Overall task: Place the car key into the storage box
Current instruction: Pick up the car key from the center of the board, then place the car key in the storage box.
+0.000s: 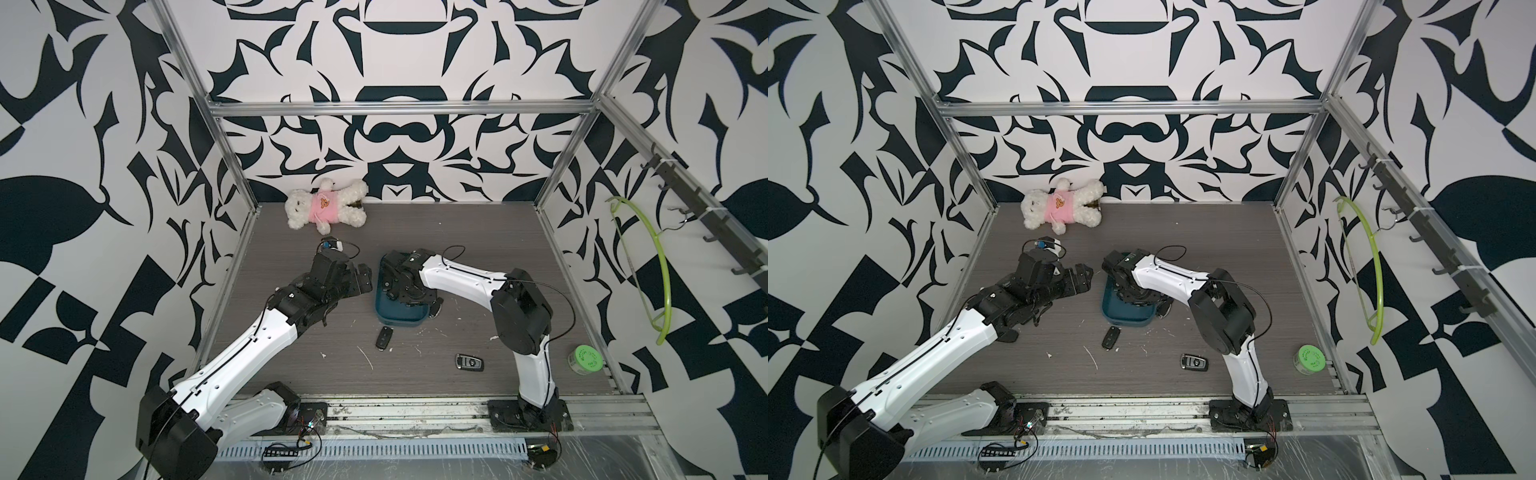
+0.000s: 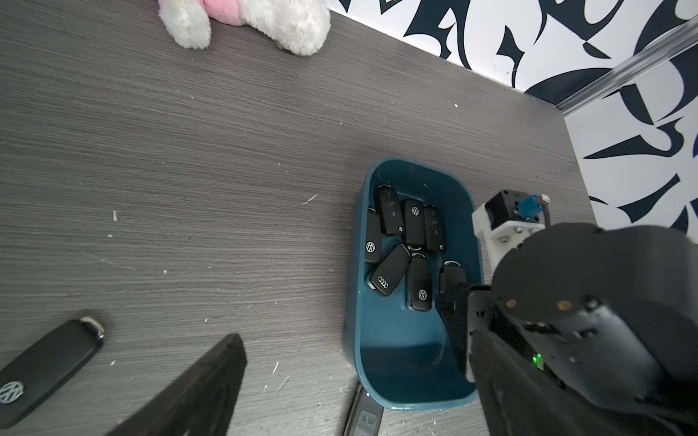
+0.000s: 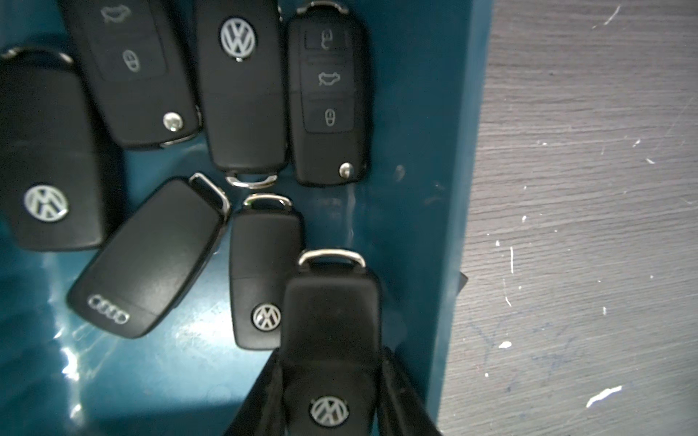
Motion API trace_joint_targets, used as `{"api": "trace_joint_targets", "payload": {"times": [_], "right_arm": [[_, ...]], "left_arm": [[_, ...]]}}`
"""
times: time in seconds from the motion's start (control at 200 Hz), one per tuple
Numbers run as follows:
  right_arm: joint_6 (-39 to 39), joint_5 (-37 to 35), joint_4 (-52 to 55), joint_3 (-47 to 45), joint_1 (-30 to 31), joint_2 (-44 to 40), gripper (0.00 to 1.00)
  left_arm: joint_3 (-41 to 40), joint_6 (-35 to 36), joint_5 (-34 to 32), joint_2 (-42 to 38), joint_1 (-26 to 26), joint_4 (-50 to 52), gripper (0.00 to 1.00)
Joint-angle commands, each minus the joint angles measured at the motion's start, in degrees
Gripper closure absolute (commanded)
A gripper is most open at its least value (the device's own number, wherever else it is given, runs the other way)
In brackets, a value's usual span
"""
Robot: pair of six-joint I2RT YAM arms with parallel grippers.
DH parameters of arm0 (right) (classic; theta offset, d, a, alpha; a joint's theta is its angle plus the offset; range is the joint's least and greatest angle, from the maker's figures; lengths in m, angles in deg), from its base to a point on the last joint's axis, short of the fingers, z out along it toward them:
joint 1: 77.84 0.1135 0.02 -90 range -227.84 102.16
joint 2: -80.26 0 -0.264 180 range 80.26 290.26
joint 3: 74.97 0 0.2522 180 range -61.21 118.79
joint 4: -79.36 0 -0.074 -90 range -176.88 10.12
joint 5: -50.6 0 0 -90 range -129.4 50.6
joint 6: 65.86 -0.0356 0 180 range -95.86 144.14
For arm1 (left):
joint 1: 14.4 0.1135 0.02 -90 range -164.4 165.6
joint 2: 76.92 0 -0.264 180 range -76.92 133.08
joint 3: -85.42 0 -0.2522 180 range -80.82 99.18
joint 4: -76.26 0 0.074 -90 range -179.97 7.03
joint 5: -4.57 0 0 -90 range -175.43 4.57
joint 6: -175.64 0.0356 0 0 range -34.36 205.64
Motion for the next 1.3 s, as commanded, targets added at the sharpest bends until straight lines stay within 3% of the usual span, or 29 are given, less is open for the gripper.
{"api": "trace_joint_targets", "payload": {"times": [0.0,0.59,0.785,1.295], "right_arm": [[-0.2,-1.6,2.1,1.8,0.2,0.3,0.66],[-0.8,-1.5,1.7,2.4,0.1,2.1,0.66],[-1.5,-2.1,1.5,1.7,0.1,0.3,0.42],[0.1,-2.1,-1.2,2.2,0.2,-3.6,0.44]], "left_arm": [[-1.2,-0.1,-0.5,-1.4,0.4,0.3,0.01],[-1.3,0.0,-0.1,-1.1,0.7,-0.1,0.01],[-1.4,0.0,0.1,-1.0,0.6,-0.4,0.01],[-1.3,0.0,0.7,0.1,0.8,-0.9,0.01]]}}
